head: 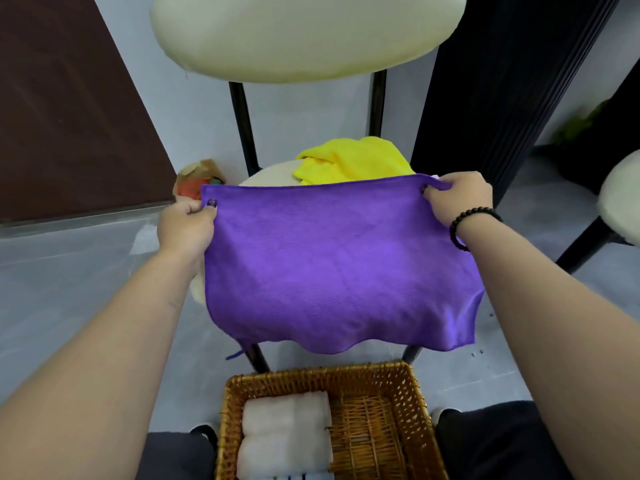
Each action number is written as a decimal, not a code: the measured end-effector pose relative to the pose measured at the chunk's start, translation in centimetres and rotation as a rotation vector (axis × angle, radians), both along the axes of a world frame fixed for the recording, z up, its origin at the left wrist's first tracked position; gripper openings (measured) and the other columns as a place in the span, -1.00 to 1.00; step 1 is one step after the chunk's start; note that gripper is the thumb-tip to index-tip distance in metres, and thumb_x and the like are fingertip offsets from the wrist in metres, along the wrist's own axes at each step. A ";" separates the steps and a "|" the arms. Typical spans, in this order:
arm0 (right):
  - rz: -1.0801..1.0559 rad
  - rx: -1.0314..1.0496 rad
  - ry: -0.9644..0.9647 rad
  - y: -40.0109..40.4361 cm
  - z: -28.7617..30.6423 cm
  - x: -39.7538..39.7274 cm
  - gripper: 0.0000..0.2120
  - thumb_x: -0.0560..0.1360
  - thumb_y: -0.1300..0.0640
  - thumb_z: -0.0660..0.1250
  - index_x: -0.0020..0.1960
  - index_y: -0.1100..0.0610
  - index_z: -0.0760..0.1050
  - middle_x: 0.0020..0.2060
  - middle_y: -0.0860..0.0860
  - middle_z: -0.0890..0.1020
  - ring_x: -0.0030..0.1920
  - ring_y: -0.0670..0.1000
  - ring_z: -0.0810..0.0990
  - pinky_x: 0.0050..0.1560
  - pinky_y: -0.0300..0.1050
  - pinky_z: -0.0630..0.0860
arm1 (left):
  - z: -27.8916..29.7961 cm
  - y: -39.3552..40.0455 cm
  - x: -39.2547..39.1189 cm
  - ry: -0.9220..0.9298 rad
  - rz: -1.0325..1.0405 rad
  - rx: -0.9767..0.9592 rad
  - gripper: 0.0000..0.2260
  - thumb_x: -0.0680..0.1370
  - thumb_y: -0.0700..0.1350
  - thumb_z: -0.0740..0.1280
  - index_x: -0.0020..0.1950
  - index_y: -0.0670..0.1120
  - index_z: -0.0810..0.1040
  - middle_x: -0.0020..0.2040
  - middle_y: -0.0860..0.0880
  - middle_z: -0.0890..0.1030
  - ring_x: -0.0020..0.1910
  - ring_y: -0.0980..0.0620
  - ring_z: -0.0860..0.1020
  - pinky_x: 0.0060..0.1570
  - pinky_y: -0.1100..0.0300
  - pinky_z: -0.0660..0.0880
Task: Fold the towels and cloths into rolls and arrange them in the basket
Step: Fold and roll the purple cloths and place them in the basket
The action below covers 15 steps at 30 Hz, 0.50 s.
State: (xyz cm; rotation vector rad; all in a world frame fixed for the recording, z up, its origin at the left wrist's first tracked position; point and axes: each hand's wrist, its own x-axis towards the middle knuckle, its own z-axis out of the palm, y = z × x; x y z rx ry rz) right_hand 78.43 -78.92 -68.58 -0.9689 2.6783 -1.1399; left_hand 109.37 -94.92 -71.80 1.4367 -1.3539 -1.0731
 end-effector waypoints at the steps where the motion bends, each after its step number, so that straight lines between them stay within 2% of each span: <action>1: -0.019 0.009 -0.039 0.1 -0.1 -0.4 -0.79 0.50 0.12 0.29 -0.12 0.25 0.62 -0.36 0.09 0.52 -0.29 0.07 0.43 -0.27 -0.19 0.29 | 0.4 0.2 -0.1 0.007 0.007 0.013 -0.81 0.42 -0.01 0.35 -0.35 -0.06 0.52 -0.25 -0.06 0.48 -0.24 0.01 0.41 -0.21 0.10 0.32; 5: 0.025 0.021 -0.073 0.6 0.4 -0.8 -0.79 0.47 0.15 0.29 -0.01 0.26 0.61 -0.14 0.13 0.60 -0.15 0.09 0.51 -0.15 -0.16 0.42 | 2.3 1.5 -1.3 0.076 -0.047 0.015 -0.79 0.55 -0.11 0.33 -0.30 -0.04 0.56 -0.23 -0.05 0.51 -0.25 0.01 0.43 -0.26 0.16 0.33; 8: 0.138 -0.002 -0.001 0.8 1.4 0.5 -0.75 0.46 0.20 0.29 0.13 0.14 0.57 0.09 0.08 0.59 0.08 0.08 0.52 0.00 -0.23 0.37 | 3.7 3.2 -3.0 0.083 -0.150 -0.052 -0.81 0.55 -0.11 0.34 -0.26 -0.06 0.56 -0.23 -0.08 0.47 -0.23 0.01 0.40 -0.22 0.12 0.31; 10: 0.216 -0.037 0.008 1.1 2.2 1.7 -0.73 0.46 0.20 0.28 0.15 0.08 0.55 0.16 0.07 0.57 0.12 0.05 0.52 0.03 -0.23 0.37 | 4.6 4.8 -4.2 0.107 -0.198 -0.084 -0.82 0.55 -0.11 0.35 -0.25 -0.07 0.57 -0.31 0.00 0.51 -0.29 0.04 0.42 -0.23 0.14 0.33; 13: 0.351 -0.169 -0.093 2.3 3.7 4.3 -0.81 0.44 0.27 0.26 -0.10 0.03 0.58 -0.05 0.14 0.64 -0.17 0.03 0.53 -0.16 -0.12 0.45 | 5.7 7.7 -5.2 0.117 -0.279 -0.114 -0.83 0.54 -0.12 0.34 -0.25 -0.03 0.59 -0.44 0.15 0.53 -0.39 0.13 0.44 -0.32 0.20 0.35; 15: 0.431 -0.241 -0.184 3.7 4.6 6.3 -0.73 0.44 0.35 0.23 -0.22 0.05 0.60 -0.22 0.10 0.64 -0.29 0.02 0.47 -0.29 -0.12 0.42 | 6.2 9.7 -5.3 0.132 -0.329 -0.102 -0.90 0.48 -0.08 0.36 -0.23 0.03 0.62 -0.36 0.13 0.61 -0.34 0.09 0.52 -0.25 0.16 0.42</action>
